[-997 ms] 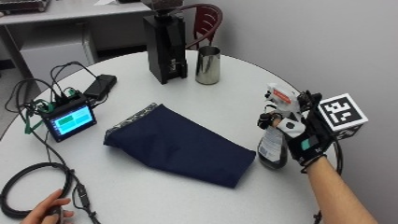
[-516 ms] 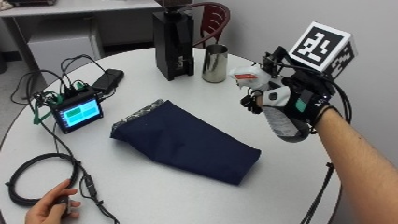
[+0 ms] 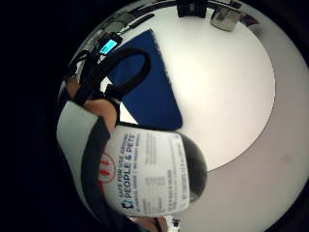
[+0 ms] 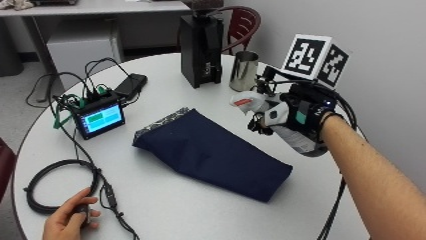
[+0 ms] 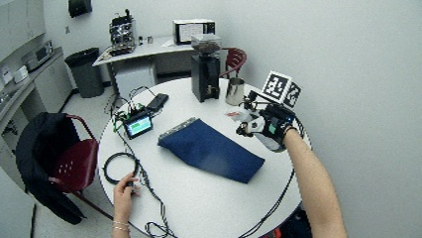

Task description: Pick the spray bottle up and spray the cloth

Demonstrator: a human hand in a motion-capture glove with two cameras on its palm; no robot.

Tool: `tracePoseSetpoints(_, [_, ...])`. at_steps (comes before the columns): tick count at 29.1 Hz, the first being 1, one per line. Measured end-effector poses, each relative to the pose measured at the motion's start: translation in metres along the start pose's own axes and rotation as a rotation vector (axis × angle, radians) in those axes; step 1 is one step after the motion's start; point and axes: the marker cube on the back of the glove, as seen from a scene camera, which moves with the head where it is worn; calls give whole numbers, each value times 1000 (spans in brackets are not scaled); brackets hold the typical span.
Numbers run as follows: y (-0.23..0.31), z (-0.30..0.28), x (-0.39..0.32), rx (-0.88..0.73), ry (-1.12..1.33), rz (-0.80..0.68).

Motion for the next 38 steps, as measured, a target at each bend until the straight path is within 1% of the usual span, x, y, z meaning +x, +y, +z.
tracePoseSetpoints(6, [-11,50,21,-177,82,104])
tracePoseSetpoints(8, [-13,59,25,-206,98,121])
tracePoseSetpoints(10, [-12,50,20,-184,115,115])
tracePoseSetpoints(14, [-5,4,-7,-61,142,66])
tracePoseSetpoints(16, [-4,-6,-14,-24,135,53])
tracePoseSetpoints(19, [-6,-1,-13,-17,112,58])
tracePoseSetpoints(24, [-14,35,8,-85,78,80])
tracePoseSetpoints(27, [-16,47,16,-110,80,92])
tracePoseSetpoints(30, [-16,45,16,-110,88,89])
tracePoseSetpoints(38, [-13,13,-5,-39,103,63])
